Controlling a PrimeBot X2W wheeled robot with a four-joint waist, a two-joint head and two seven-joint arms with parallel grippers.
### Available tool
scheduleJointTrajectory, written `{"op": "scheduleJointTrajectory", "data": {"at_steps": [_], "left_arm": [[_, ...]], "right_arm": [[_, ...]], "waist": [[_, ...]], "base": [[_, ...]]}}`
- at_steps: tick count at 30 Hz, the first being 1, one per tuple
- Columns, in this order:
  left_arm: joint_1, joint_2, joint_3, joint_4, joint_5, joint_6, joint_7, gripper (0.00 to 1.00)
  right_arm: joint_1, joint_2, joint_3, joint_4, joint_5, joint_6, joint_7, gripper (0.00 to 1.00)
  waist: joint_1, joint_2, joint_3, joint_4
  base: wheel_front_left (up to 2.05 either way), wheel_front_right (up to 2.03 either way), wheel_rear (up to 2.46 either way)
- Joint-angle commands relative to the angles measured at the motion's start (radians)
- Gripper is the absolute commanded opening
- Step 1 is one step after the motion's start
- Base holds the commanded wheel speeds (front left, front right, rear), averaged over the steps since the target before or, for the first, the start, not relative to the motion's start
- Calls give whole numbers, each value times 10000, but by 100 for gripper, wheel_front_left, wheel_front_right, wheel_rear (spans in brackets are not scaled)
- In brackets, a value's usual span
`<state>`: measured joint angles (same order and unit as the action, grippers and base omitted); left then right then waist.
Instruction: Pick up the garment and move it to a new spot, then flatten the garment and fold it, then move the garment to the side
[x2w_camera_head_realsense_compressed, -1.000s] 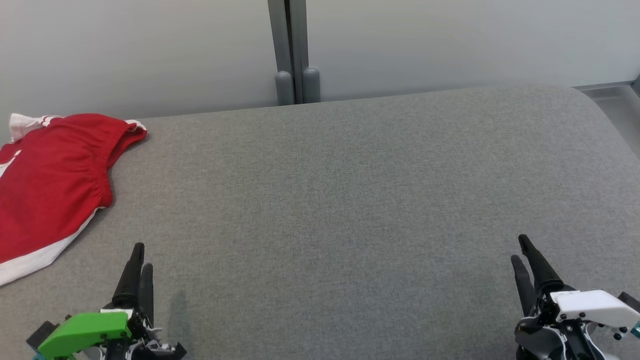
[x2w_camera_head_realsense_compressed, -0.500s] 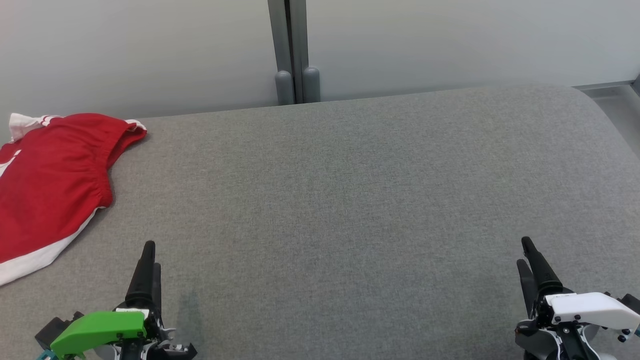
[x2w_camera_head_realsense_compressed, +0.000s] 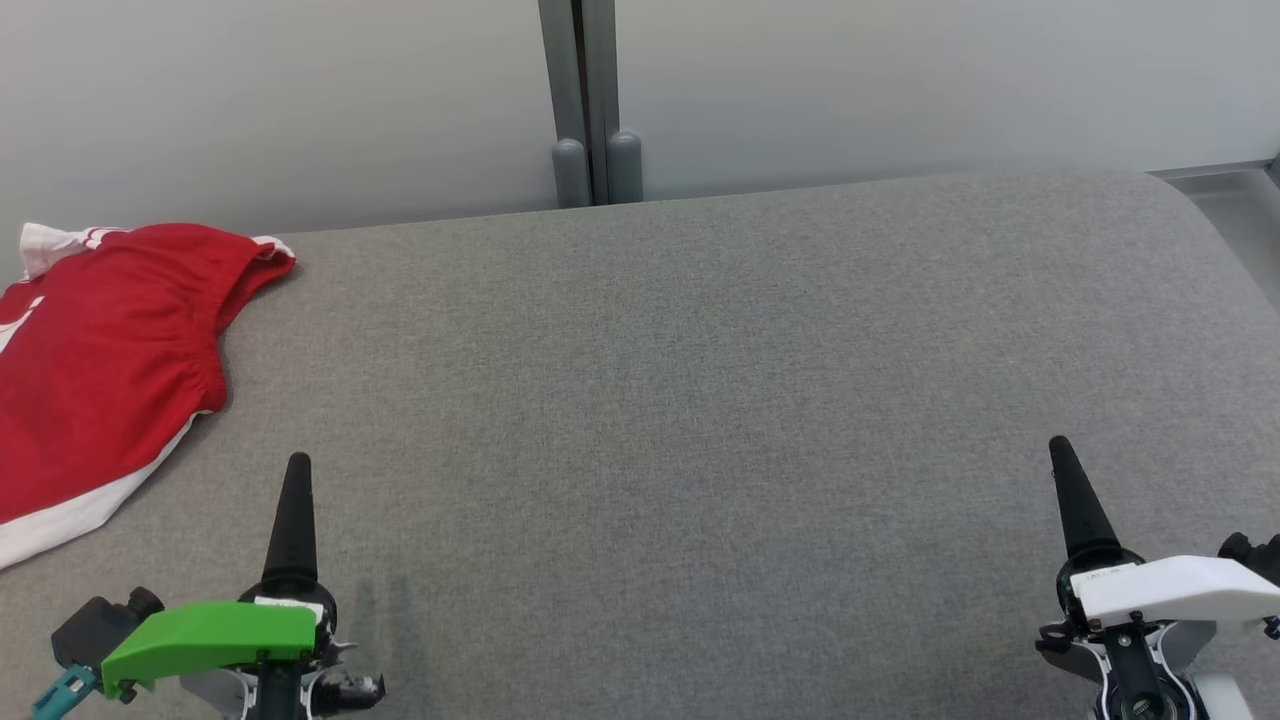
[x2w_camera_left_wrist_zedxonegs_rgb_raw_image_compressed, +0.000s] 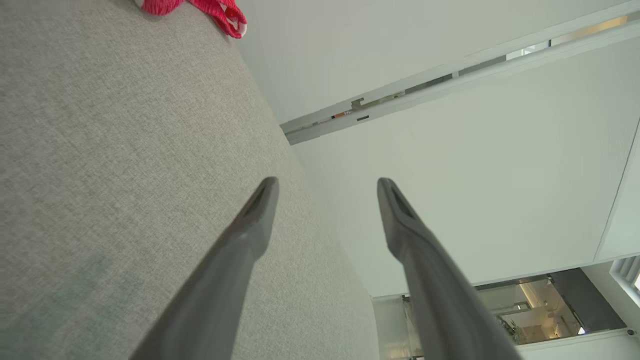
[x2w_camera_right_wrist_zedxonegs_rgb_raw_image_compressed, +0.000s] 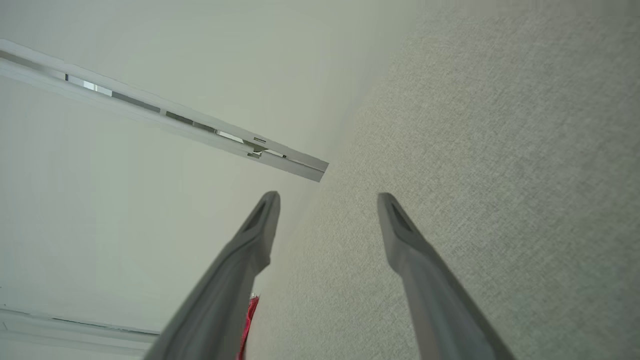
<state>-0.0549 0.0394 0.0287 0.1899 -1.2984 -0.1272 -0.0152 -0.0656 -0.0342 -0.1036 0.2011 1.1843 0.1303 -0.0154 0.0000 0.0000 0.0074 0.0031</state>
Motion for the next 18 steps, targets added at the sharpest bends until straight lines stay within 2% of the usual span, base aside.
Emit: {"op": "scheduleJointTrajectory", "data": {"at_steps": [1, 18], "left_arm": [[-289, 58, -38, -258, 486, -17, -114, 100], [-53, 80, -447, -599, 4313, 129, -708, 100]], "right_arm": [[-107, -88, 34, -311, -549, 2, -110, 100], [37, -111, 352, -743, -3912, 3, -705, 100]], "waist": [[0, 0, 5, 2], [0, 0, 47, 7]], "base": [[0, 0, 0], [0, 0, 0]]}}
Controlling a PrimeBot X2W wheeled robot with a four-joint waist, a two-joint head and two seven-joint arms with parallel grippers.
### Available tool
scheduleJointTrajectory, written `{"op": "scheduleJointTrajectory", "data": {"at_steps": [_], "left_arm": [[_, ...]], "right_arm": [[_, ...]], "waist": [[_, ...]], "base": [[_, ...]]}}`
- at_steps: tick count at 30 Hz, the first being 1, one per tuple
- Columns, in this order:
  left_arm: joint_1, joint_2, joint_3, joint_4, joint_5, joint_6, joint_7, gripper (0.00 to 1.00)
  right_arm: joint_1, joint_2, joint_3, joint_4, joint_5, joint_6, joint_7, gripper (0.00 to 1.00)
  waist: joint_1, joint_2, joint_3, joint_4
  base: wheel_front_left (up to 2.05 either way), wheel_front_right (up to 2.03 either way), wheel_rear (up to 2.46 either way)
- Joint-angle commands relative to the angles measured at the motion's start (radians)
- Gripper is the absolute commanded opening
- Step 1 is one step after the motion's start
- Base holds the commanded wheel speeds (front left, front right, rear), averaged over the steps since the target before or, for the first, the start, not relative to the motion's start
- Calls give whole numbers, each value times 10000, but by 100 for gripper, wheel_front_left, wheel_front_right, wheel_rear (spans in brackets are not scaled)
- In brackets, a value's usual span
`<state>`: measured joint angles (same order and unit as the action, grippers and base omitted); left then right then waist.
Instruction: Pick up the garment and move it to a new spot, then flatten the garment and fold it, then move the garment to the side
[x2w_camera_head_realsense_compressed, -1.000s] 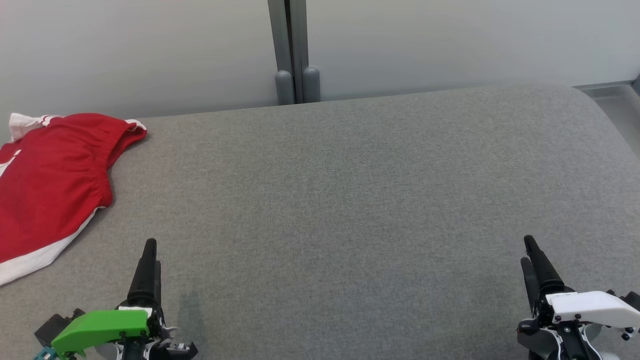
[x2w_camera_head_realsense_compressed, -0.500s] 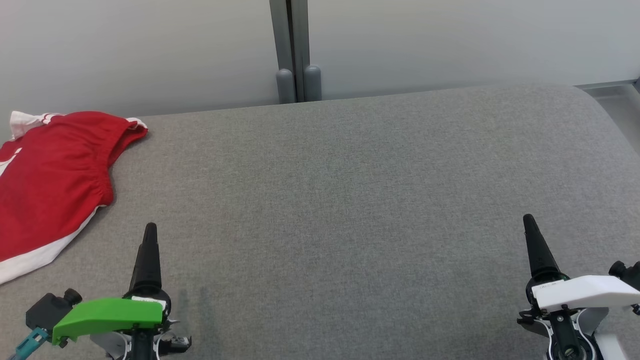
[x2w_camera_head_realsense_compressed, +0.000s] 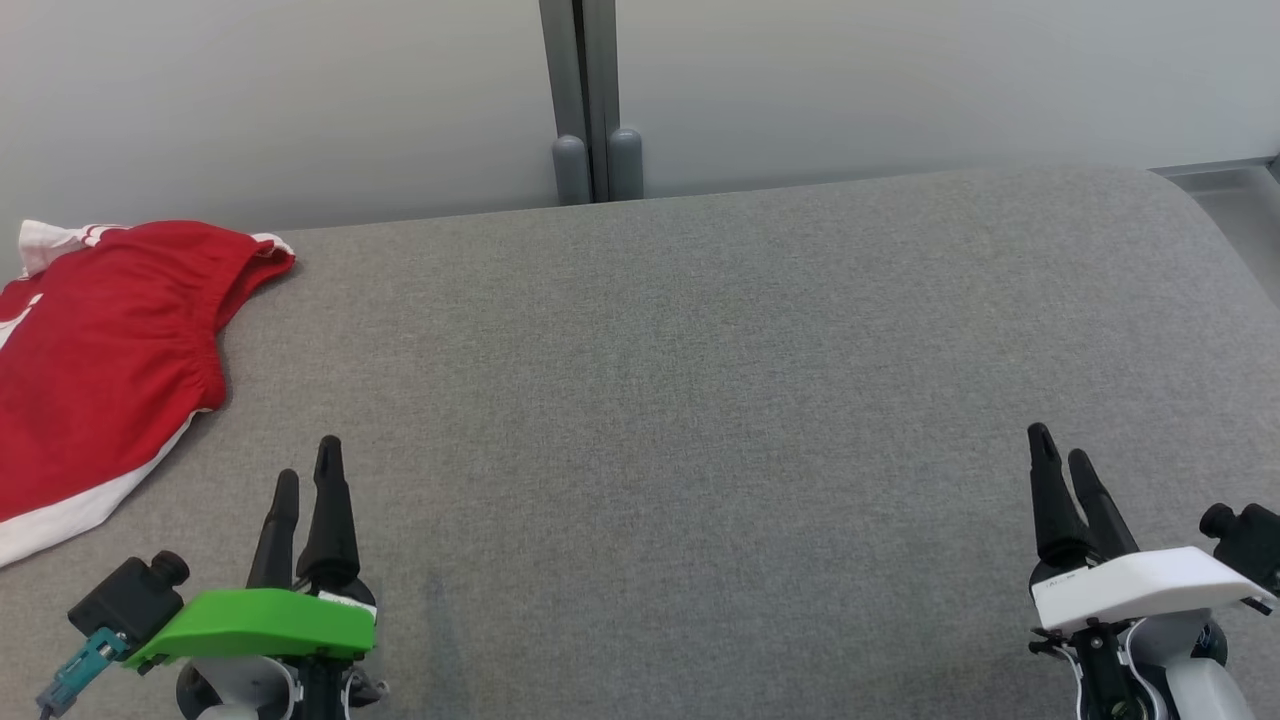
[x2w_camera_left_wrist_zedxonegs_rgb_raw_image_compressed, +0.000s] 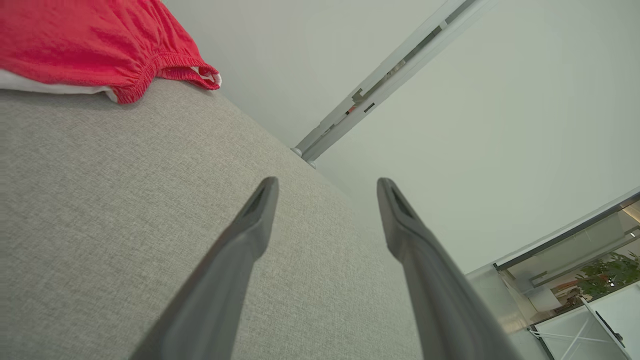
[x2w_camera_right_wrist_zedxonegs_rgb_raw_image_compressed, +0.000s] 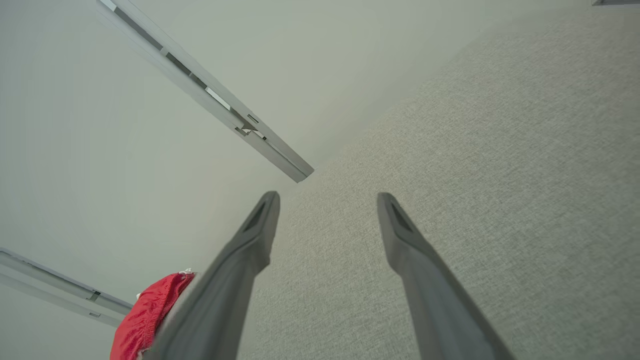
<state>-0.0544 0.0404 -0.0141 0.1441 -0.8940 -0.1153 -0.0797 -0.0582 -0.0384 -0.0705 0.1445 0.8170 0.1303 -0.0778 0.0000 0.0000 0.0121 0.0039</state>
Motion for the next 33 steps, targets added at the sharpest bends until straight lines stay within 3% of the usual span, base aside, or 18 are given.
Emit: {"op": "scheduleJointTrajectory", "data": {"at_steps": [1, 13, 33], "left_arm": [[-18, 71, -31, -137, 457, 16, -100, 100], [328, 86, -208, 53, 2311, 75, -508, 100], [473, 105, -418, 657, 4016, 91, -1017, 100]], "right_arm": [[-33, -71, 41, -183, -413, 3, -120, 100], [44, -89, 304, 5, -2322, 3, -530, 100], [106, -108, 542, 236, -4493, 5, -1037, 100]], "waist": [[0, 0, 0, -1], [0, 0, -8, 23], [0, 0, 22, 43]], "base": [[0, 0, 0], [0, 0, 0], [0, 0, 0]]}}
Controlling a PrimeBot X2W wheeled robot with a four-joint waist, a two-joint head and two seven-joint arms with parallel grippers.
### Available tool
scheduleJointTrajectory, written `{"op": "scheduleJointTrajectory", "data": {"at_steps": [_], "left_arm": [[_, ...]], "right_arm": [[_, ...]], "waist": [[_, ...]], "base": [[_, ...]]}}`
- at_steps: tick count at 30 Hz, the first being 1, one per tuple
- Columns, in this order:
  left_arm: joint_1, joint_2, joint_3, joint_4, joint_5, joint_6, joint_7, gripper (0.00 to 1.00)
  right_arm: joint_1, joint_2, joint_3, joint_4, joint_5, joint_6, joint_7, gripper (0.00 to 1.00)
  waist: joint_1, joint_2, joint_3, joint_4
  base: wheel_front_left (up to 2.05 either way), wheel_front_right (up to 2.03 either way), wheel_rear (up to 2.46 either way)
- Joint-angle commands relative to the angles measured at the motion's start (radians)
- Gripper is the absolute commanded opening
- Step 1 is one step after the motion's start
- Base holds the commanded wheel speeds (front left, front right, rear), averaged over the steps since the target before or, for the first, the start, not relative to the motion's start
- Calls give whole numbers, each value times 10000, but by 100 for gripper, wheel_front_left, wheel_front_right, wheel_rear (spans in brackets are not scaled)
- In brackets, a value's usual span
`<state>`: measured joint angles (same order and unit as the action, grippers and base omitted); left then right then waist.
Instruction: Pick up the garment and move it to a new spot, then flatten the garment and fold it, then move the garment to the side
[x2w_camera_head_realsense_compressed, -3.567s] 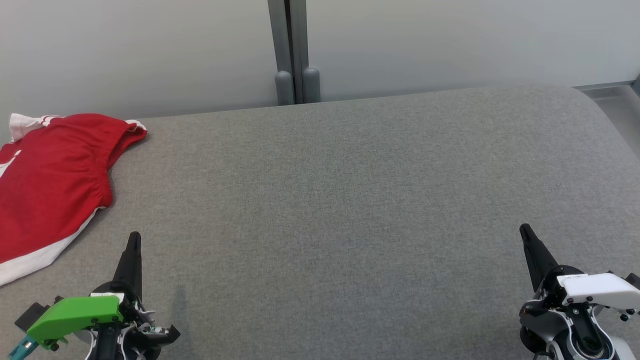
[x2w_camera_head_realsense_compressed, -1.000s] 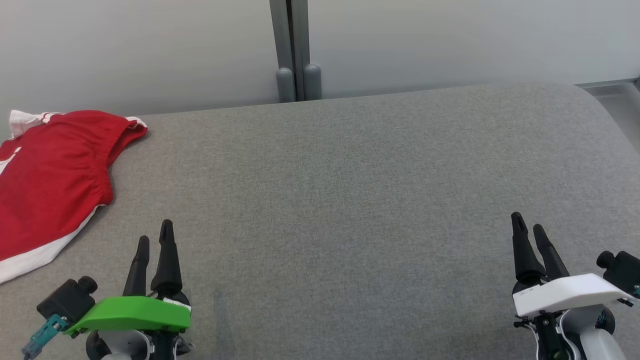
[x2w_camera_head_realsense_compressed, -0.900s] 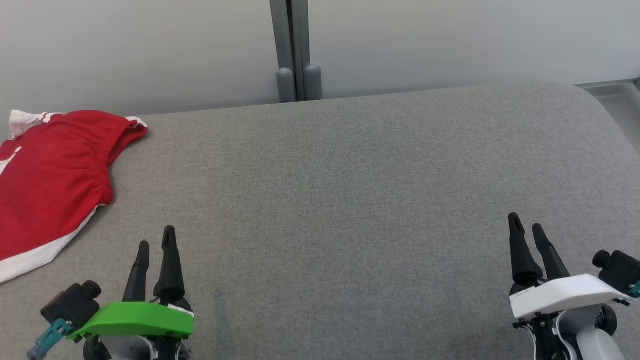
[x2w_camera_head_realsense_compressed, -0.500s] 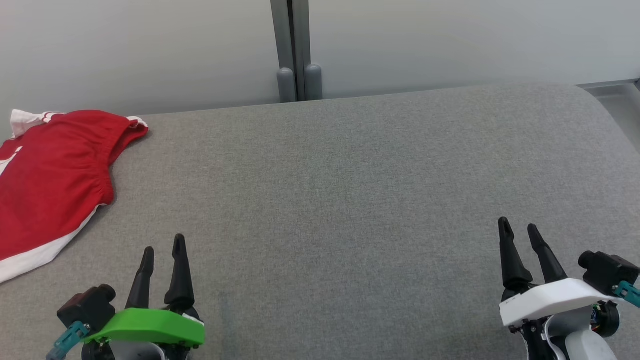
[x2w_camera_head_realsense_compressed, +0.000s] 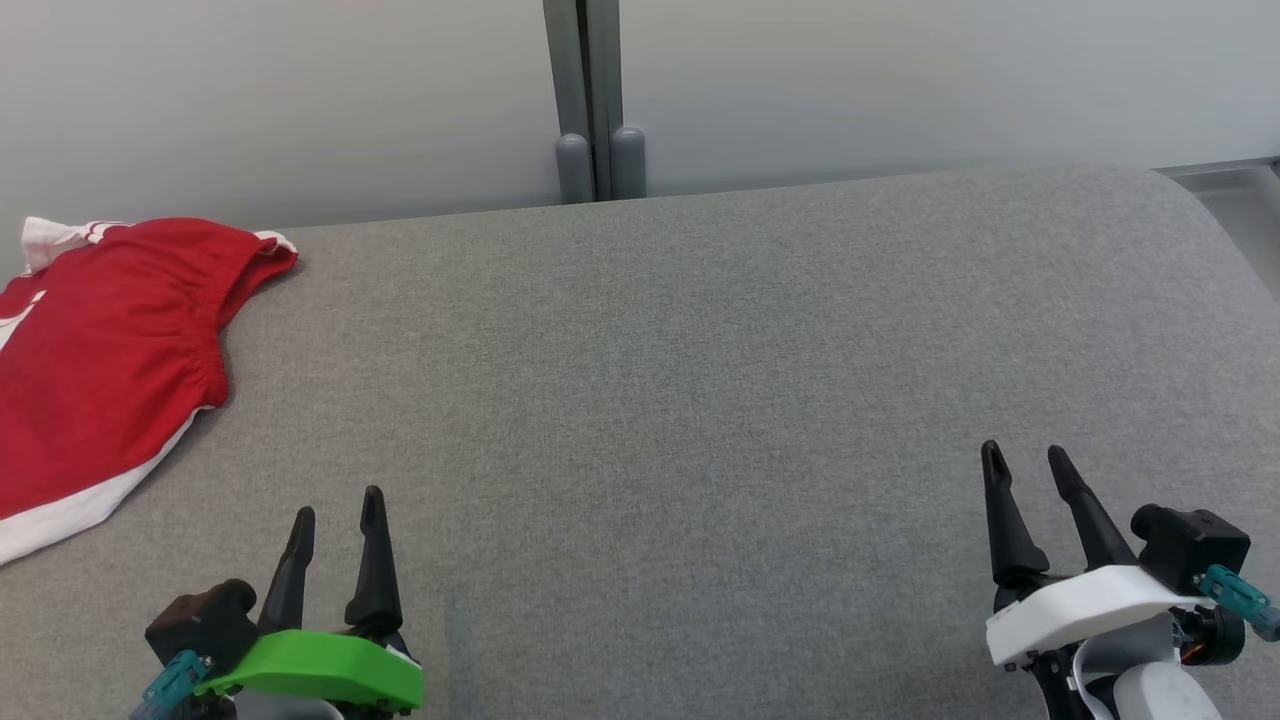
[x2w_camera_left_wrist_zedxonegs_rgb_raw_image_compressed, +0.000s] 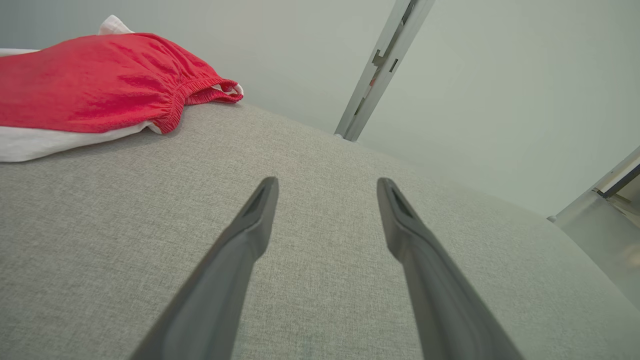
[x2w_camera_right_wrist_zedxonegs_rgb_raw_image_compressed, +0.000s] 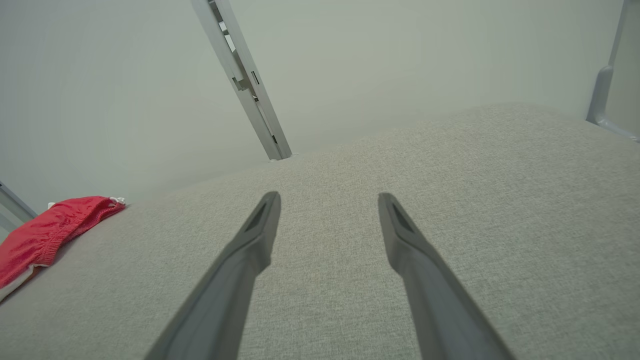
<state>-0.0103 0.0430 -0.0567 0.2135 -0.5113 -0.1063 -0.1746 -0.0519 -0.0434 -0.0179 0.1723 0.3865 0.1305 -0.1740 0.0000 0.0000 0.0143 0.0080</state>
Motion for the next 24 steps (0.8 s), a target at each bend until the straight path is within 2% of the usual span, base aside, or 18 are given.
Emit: {"op": "scheduleJointTrajectory", "data": {"at_steps": [1, 24], "left_arm": [[41, 79, 4, -18, 237, -1, -87, 100], [264, 96, -148, 320, 1661, -63, -581, 100]], "right_arm": [[49, -59, 25, -34, -278, 2, -92, 100], [223, -79, 154, 173, -2231, 3, -589, 100]], "waist": [[0, 0, 0, 4], [0, 0, -72, 42]], "base": [[0, 0, 0], [0, 0, 0]]}}
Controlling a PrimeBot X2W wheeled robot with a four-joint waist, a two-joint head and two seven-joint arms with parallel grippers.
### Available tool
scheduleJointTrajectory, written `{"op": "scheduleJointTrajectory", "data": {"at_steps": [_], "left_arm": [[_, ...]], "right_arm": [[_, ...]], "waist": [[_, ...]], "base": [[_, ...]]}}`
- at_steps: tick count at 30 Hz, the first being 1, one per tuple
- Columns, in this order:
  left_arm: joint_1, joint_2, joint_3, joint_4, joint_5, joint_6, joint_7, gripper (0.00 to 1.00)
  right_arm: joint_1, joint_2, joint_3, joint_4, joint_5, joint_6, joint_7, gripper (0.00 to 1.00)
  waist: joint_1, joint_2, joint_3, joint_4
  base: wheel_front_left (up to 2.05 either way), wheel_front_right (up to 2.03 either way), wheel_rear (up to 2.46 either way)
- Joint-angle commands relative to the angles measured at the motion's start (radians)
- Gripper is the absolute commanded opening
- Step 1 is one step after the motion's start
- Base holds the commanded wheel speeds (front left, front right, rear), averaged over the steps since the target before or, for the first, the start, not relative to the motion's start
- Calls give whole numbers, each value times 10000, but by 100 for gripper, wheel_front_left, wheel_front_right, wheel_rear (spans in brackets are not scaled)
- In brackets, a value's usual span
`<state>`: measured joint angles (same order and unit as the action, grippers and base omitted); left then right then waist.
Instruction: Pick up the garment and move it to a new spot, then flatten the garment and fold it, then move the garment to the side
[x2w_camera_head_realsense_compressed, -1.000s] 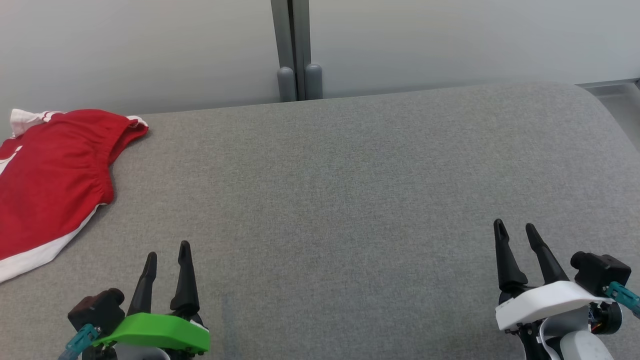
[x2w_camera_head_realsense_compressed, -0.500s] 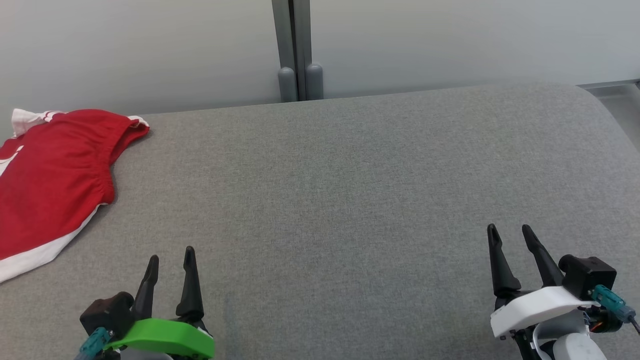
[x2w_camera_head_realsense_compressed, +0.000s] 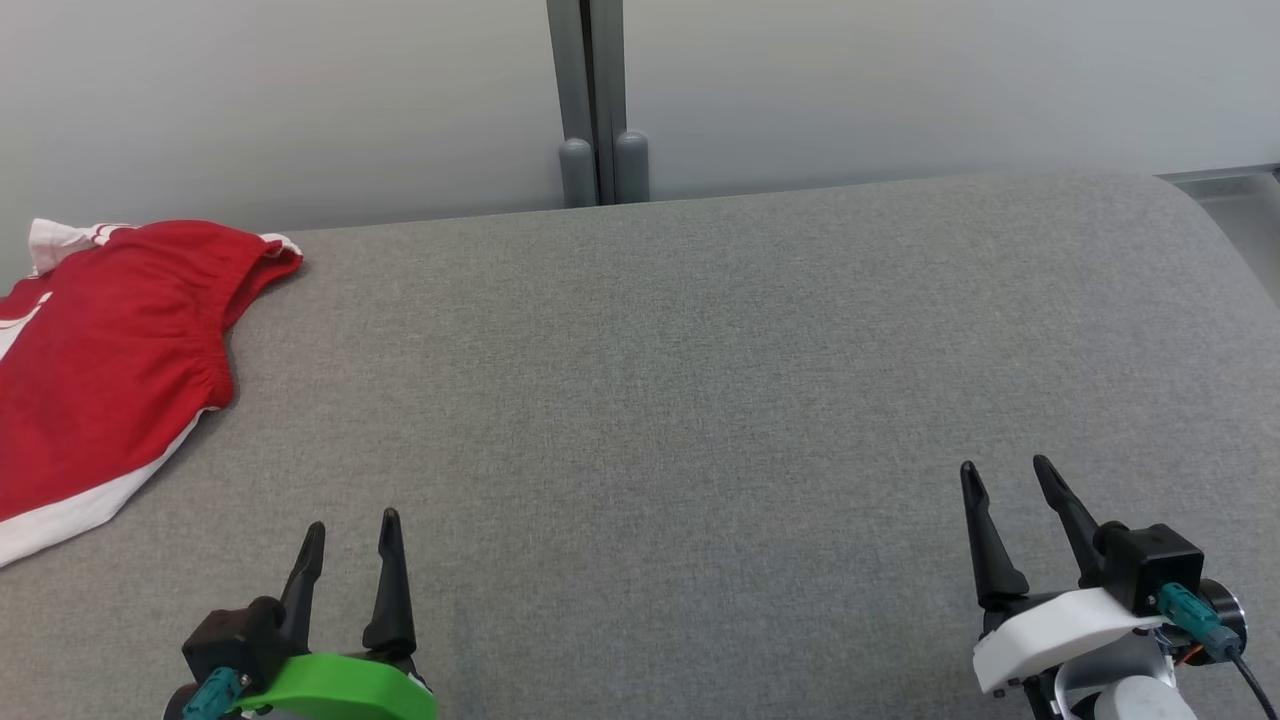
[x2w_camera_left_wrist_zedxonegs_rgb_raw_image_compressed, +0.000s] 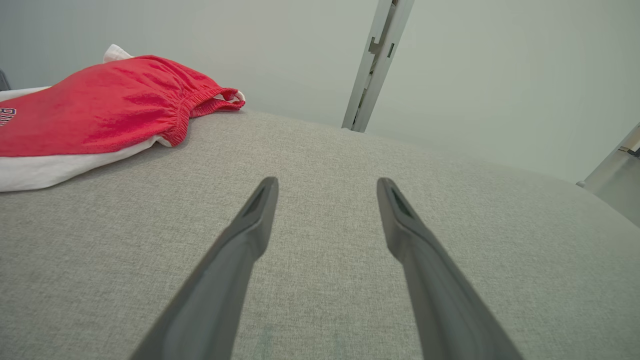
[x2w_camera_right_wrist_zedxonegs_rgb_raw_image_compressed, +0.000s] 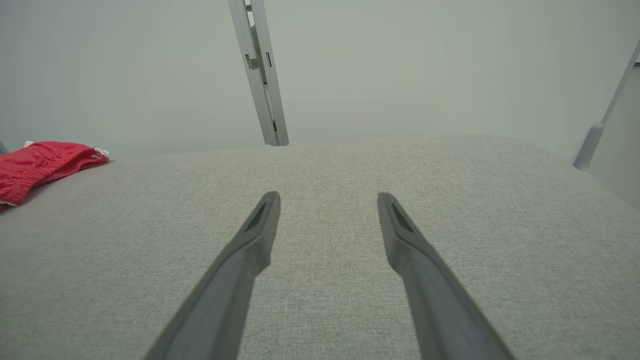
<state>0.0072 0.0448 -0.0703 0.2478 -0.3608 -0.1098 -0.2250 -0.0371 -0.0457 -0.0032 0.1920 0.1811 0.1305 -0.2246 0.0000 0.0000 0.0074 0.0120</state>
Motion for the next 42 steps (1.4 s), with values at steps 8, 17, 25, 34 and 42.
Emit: {"op": "scheduleJointTrajectory", "data": {"at_steps": [8, 17, 25, 34, 42], "left_arm": [[150, 83, -26, 40, 579, -19, -225, 100], [157, 87, -54, 142, 1114, -35, -386, 100], [120, 88, -68, 201, 1208, -39, -400, 100], [140, 87, -84, 205, 1202, -40, -400, 100], [133, 87, -99, 216, 1195, -52, -400, 100]], "right_arm": [[110, -63, 46, 6, -798, 3, -227, 100], [105, -70, 109, -8, -1463, 4, -393, 100], [89, -70, 104, 33, -1603, 2, -421, 100], [106, -70, 98, 31, -1631, 2, -421, 100], [131, -70, 69, 12, -1618, 2, -421, 100]], "waist": [[0, 0, -10, 15], [0, 0, 10, 21], [0, 0, 6, 35], [0, 0, -11, 74], [0, 0, -9, 176]], "base": [[0, 0, 0], [0, 0, 0], [0, 0, 0], [0, 0, 0], [0, 0, 0]]}}
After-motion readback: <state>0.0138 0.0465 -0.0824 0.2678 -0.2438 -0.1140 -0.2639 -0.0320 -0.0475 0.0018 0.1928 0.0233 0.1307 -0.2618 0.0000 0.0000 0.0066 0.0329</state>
